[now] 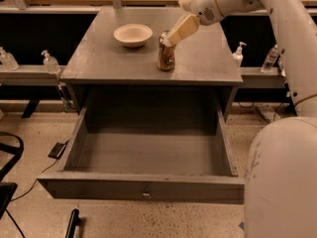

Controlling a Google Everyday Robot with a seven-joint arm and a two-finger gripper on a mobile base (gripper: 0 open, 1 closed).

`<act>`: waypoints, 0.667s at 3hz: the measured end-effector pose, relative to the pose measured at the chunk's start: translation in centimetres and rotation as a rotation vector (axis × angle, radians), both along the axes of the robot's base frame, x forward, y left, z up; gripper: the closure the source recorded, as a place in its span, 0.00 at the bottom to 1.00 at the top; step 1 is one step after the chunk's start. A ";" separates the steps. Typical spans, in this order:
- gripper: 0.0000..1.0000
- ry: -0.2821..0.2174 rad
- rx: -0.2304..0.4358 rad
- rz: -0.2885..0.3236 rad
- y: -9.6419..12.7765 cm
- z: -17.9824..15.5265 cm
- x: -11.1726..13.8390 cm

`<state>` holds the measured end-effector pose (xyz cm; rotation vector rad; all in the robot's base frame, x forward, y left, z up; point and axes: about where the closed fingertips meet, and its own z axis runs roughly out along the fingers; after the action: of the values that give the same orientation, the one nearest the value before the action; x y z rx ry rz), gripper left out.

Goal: Place orange can into top drawer

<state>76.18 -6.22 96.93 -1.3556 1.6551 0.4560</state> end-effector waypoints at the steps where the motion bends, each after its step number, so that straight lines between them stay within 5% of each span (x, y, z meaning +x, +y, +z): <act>1: 0.00 0.037 0.003 -0.008 0.0 -1.6 0.1; 2: 0.00 0.084 0.026 0.025 0.7 -3.6 -0.1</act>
Offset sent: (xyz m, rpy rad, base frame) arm -0.0062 0.0101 -0.0559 0.0579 0.1384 0.0610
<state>76.05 -5.47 93.35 -1.3553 1.6961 0.5534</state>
